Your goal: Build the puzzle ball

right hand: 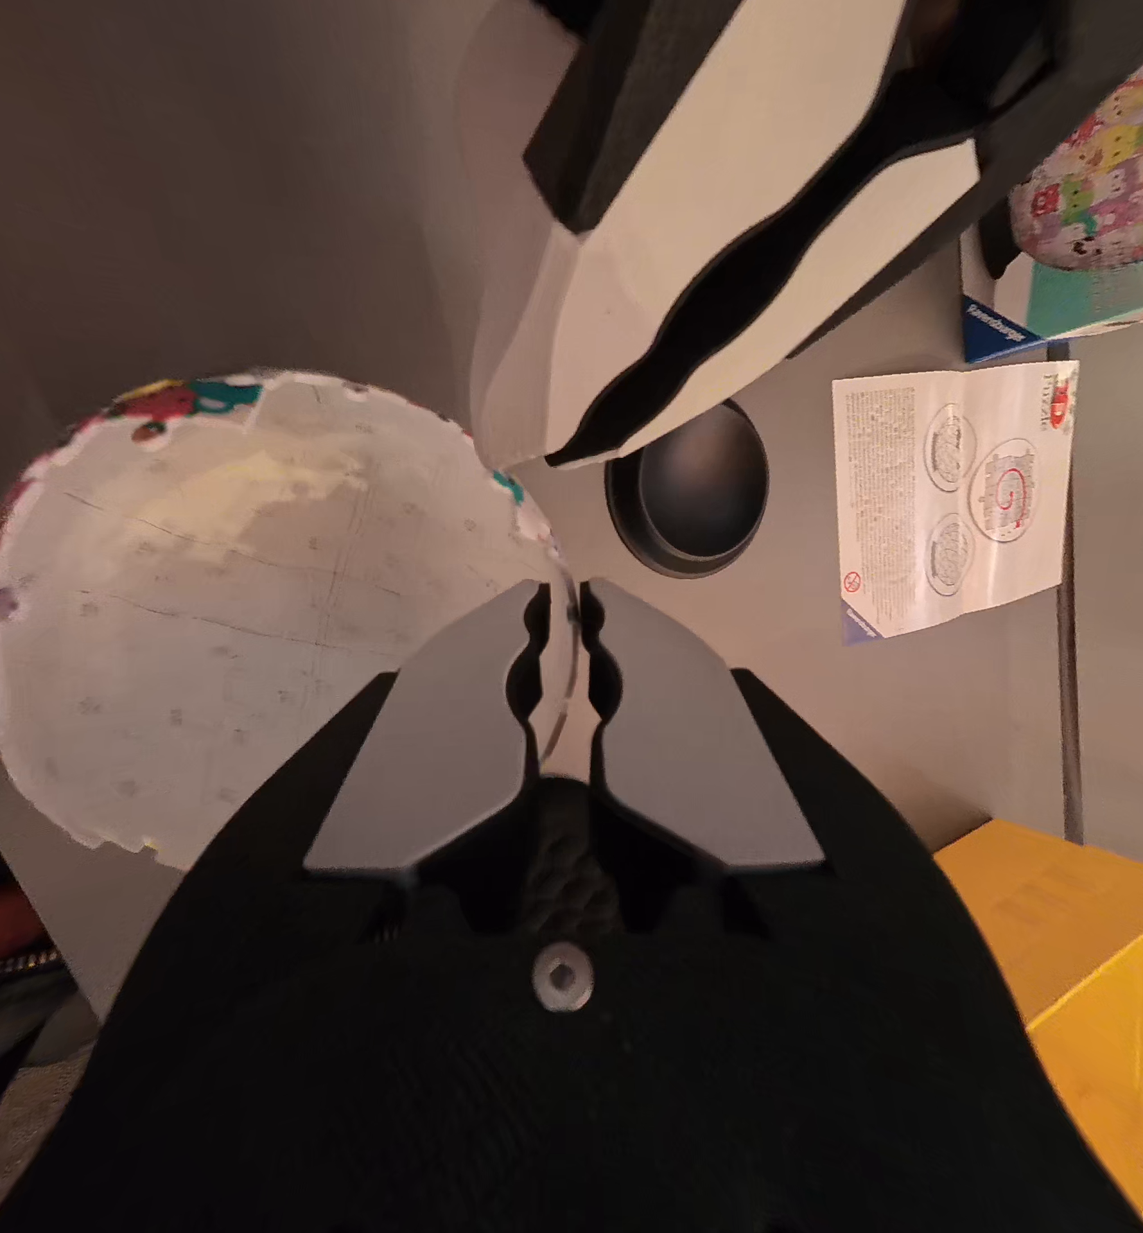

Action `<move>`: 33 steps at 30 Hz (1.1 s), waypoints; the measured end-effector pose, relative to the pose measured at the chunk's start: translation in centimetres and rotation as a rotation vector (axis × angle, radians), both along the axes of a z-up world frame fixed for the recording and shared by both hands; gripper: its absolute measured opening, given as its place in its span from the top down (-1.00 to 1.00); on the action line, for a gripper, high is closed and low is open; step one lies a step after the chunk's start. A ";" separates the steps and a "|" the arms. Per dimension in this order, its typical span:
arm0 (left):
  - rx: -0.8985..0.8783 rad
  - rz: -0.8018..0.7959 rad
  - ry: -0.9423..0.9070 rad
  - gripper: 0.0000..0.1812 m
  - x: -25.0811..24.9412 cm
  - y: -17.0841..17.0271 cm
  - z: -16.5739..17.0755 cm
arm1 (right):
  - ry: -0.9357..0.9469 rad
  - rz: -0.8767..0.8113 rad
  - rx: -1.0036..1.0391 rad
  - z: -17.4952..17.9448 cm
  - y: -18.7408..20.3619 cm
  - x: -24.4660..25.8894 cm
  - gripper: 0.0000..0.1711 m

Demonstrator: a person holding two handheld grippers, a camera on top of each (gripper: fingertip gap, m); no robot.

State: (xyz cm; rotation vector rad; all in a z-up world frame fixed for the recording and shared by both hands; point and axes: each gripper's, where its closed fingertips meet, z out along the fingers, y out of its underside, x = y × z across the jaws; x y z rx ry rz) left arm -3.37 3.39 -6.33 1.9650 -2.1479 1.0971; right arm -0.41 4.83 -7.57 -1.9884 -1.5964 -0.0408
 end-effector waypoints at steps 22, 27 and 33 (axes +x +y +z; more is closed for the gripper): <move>-0.020 -0.038 0.027 0.81 -0.3 -0.8 -0.3 | 0.311 -0.359 -0.012 0.5 -4.5 6.1 0.49; -0.019 -0.051 0.032 0.81 -0.3 -1.0 -0.4 | 0.403 -0.373 -0.022 0.9 -5.0 6.0 0.50; -0.020 -0.059 0.039 0.81 -0.3 -1.2 -0.6 | 0.415 -0.421 -0.050 1.2 -4.5 5.6 0.50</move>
